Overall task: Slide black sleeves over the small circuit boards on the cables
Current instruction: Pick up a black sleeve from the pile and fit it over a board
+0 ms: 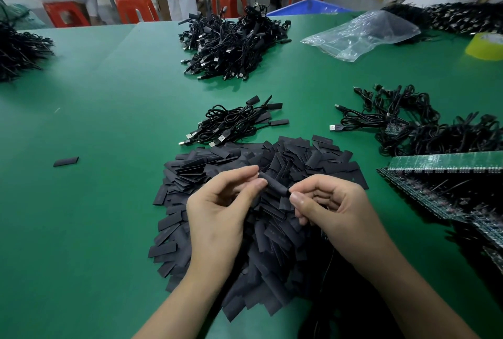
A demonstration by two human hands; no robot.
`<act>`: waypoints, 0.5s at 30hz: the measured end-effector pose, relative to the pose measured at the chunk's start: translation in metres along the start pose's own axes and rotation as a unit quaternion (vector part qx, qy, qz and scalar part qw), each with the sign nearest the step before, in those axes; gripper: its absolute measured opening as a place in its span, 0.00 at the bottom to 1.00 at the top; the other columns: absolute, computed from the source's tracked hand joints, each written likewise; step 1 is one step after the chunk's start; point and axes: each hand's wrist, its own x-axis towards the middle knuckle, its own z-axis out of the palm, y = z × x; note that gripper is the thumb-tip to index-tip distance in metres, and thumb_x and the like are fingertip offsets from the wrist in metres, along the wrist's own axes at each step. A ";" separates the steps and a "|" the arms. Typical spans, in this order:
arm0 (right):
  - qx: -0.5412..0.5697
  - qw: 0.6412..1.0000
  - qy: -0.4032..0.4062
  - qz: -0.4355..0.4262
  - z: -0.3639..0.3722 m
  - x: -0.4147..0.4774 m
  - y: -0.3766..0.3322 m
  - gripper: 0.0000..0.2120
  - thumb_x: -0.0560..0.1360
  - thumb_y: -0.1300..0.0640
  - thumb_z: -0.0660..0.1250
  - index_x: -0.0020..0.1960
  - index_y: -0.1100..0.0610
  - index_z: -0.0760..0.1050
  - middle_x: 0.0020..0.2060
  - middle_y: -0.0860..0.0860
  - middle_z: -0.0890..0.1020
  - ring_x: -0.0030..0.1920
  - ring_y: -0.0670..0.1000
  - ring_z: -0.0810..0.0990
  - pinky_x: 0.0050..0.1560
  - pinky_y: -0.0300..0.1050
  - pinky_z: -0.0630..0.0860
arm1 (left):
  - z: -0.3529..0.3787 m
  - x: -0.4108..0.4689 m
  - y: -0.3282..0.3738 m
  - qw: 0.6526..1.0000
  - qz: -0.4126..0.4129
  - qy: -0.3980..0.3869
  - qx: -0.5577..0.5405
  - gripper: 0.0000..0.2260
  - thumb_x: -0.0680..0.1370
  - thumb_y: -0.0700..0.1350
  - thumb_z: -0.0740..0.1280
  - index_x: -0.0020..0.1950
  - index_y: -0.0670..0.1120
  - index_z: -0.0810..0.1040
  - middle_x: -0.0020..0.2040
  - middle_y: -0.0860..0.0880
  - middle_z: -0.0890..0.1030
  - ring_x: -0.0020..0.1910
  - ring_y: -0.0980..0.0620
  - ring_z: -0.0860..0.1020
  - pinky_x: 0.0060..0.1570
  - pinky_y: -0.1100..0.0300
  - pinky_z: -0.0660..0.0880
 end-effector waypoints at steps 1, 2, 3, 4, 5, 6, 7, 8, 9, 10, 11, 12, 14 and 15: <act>-0.001 1.000 0.000 -0.001 0.001 0.000 0.000 0.09 0.78 0.65 0.72 0.46 0.51 0.84 0.33 0.53 0.83 0.32 0.48 0.81 0.38 0.40 0.79 | 0.001 0.000 0.000 1.000 -0.009 0.002 -0.007 0.09 0.70 0.47 0.77 0.49 0.50 0.88 0.45 0.50 0.88 0.45 0.54 0.86 0.46 0.67 0.79; -0.001 1.000 0.000 -0.002 0.001 0.000 0.000 0.09 0.78 0.65 0.72 0.46 0.51 0.84 0.33 0.53 0.83 0.32 0.48 0.81 0.38 0.40 0.80 | 0.002 0.000 0.000 1.000 -0.014 0.000 -0.007 0.09 0.70 0.47 0.77 0.49 0.50 0.89 0.45 0.50 0.88 0.45 0.55 0.86 0.46 0.67 0.79; -0.002 1.000 0.001 -0.002 0.002 0.000 0.001 0.09 0.78 0.64 0.72 0.47 0.51 0.84 0.33 0.53 0.83 0.33 0.48 0.81 0.38 0.40 0.80 | 0.002 0.001 0.000 1.000 -0.017 -0.002 -0.006 0.09 0.70 0.47 0.77 0.49 0.50 0.89 0.45 0.50 0.88 0.45 0.54 0.86 0.47 0.67 0.78; -0.002 1.000 0.004 -0.002 0.002 0.000 0.002 0.09 0.78 0.64 0.72 0.47 0.51 0.84 0.34 0.53 0.83 0.33 0.48 0.81 0.38 0.41 0.80 | 0.002 0.002 0.000 1.000 -0.018 -0.002 -0.006 0.08 0.70 0.47 0.77 0.48 0.50 0.89 0.45 0.49 0.88 0.46 0.54 0.86 0.47 0.66 0.78; -0.002 1.000 0.008 -0.002 0.002 0.000 0.003 0.09 0.78 0.64 0.72 0.47 0.50 0.84 0.34 0.53 0.83 0.33 0.48 0.81 0.39 0.41 0.81 | 0.001 0.002 -0.001 1.000 -0.018 -0.002 -0.006 0.08 0.69 0.47 0.77 0.48 0.50 0.89 0.45 0.49 0.88 0.46 0.54 0.86 0.48 0.66 0.78; -0.002 1.000 0.013 -0.004 0.002 0.000 0.004 0.09 0.78 0.64 0.73 0.47 0.50 0.84 0.34 0.52 0.84 0.33 0.48 0.81 0.39 0.42 0.81 | 0.001 0.002 -0.001 1.000 -0.017 -0.001 -0.007 0.08 0.69 0.46 0.77 0.47 0.50 0.89 0.45 0.49 0.88 0.46 0.54 0.85 0.48 0.66 0.78; -0.001 1.000 0.017 -0.005 0.002 0.000 0.005 0.09 0.77 0.63 0.73 0.48 0.49 0.85 0.34 0.52 0.84 0.34 0.48 0.81 0.39 0.41 0.81 | 0.001 0.002 -0.001 1.000 -0.016 -0.002 -0.006 0.07 0.69 0.46 0.77 0.47 0.50 0.89 0.45 0.49 0.88 0.46 0.55 0.85 0.48 0.67 0.78; 0.000 1.000 0.019 -0.005 0.003 0.000 0.005 0.08 0.77 0.61 0.73 0.48 0.48 0.85 0.35 0.52 0.84 0.34 0.47 0.81 0.39 0.40 0.81 | 0.001 0.002 0.000 1.000 -0.016 -0.003 -0.005 0.07 0.69 0.46 0.77 0.47 0.50 0.89 0.45 0.50 0.88 0.46 0.55 0.85 0.47 0.67 0.78; 0.002 1.000 0.020 -0.005 0.003 0.000 0.006 0.07 0.76 0.59 0.73 0.49 0.48 0.85 0.34 0.52 0.84 0.34 0.47 0.81 0.39 0.39 0.80 | 0.001 0.001 0.000 1.000 -0.014 -0.005 -0.006 0.07 0.70 0.46 0.77 0.47 0.51 0.89 0.45 0.50 0.88 0.45 0.56 0.85 0.47 0.67 0.78; 0.001 1.000 0.020 -0.004 0.003 0.000 0.007 0.07 0.75 0.58 0.72 0.50 0.47 0.85 0.34 0.51 0.84 0.34 0.46 0.81 0.39 0.38 0.79 | 0.002 0.001 0.001 1.000 -0.013 -0.007 -0.009 0.07 0.70 0.46 0.77 0.47 0.51 0.89 0.44 0.51 0.88 0.45 0.57 0.85 0.46 0.68 0.78; -0.001 1.000 0.018 -0.004 0.004 0.000 0.008 0.08 0.75 0.56 0.72 0.51 0.46 0.85 0.34 0.51 0.84 0.34 0.46 0.81 0.39 0.38 0.79 | 0.002 0.000 0.002 1.000 -0.014 -0.008 -0.016 0.08 0.70 0.45 0.76 0.48 0.51 0.88 0.44 0.51 0.88 0.44 0.58 0.85 0.46 0.68 0.78; -0.005 1.000 0.017 -0.004 0.004 0.000 0.009 0.08 0.75 0.55 0.72 0.51 0.45 0.85 0.34 0.50 0.84 0.34 0.46 0.81 0.40 0.37 0.78 | 0.003 0.000 0.003 1.000 -0.014 -0.009 -0.022 0.08 0.70 0.44 0.76 0.48 0.51 0.88 0.44 0.51 0.88 0.44 0.58 0.86 0.45 0.69 0.78; -0.015 1.000 0.016 -0.006 0.003 0.000 0.009 0.08 0.75 0.54 0.72 0.51 0.44 0.85 0.35 0.49 0.84 0.34 0.46 0.82 0.40 0.37 0.78 | 0.004 -0.001 0.003 0.999 -0.013 -0.009 -0.030 0.08 0.70 0.44 0.76 0.48 0.50 0.88 0.43 0.51 0.88 0.43 0.58 0.86 0.45 0.69 0.79; -0.019 1.000 0.016 -0.008 0.003 -0.001 0.009 0.08 0.75 0.54 0.72 0.51 0.44 0.85 0.35 0.49 0.84 0.34 0.45 0.82 0.40 0.37 0.78 | 0.004 -0.002 0.004 0.999 -0.014 -0.011 -0.034 0.07 0.70 0.43 0.76 0.47 0.50 0.89 0.43 0.50 0.88 0.42 0.58 0.86 0.44 0.69 0.79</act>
